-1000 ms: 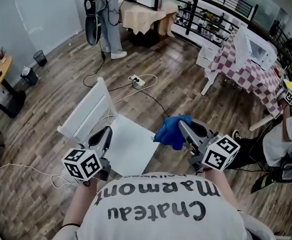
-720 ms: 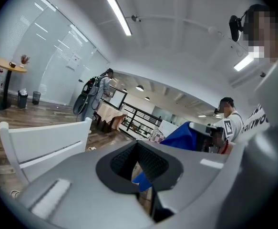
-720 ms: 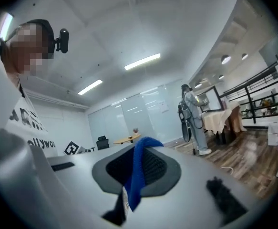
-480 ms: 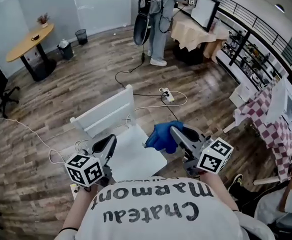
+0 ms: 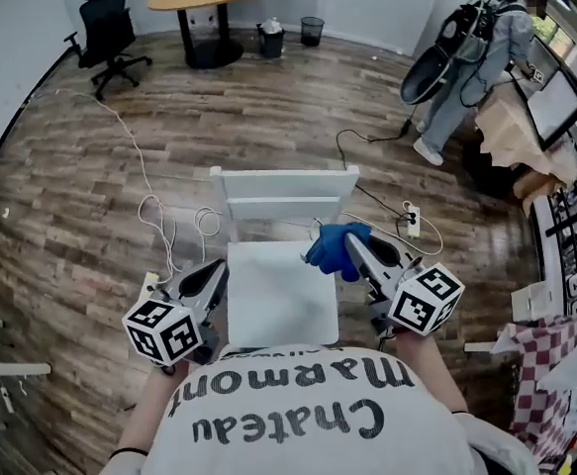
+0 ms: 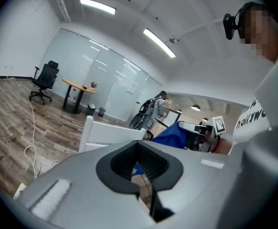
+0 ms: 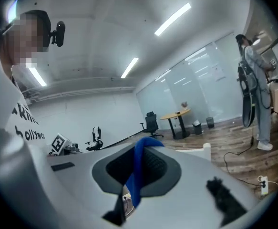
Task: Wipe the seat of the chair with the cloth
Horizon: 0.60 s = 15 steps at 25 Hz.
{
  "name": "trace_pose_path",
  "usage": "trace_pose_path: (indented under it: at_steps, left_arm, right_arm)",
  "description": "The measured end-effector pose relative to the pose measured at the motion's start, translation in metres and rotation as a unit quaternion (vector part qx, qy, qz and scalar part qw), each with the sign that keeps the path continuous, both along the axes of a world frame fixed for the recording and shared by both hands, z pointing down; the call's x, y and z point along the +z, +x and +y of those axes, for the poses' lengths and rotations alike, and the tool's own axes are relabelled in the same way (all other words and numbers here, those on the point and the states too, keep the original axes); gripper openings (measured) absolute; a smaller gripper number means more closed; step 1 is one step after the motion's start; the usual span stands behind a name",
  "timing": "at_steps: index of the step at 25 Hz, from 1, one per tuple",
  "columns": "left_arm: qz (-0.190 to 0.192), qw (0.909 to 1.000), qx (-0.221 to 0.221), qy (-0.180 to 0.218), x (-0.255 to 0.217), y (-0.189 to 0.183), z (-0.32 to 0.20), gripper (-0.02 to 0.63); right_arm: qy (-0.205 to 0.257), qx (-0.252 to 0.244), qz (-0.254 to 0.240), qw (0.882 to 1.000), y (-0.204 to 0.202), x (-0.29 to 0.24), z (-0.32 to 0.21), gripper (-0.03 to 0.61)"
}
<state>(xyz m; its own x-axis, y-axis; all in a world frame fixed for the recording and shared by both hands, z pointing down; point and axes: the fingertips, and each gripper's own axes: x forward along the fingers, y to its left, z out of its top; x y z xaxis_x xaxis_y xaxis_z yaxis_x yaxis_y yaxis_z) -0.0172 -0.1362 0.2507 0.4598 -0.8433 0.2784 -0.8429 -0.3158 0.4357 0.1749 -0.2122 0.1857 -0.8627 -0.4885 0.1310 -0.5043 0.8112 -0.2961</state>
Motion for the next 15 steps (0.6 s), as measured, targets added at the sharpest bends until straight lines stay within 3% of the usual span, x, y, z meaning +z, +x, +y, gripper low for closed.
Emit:
trace_pose_path:
  at_steps: [4, 9, 15]
  left_arm:
    - [-0.006, 0.9946, -0.101, -0.021, 0.006, -0.046, 0.044, 0.008]
    - [0.008, 0.9719, -0.229, -0.053, 0.023, -0.098, 0.121, 0.008]
    - [0.004, 0.9546, -0.286, -0.081, 0.051, -0.135, 0.158, 0.008]
  right_arm:
    - [-0.008, -0.055, -0.004, 0.998, -0.048, 0.01, -0.019, 0.029]
    - [-0.024, -0.119, -0.004, 0.993, -0.112, 0.027, -0.023, 0.029]
    - [-0.038, -0.114, -0.005, 0.993, -0.179, 0.055, -0.028, 0.029]
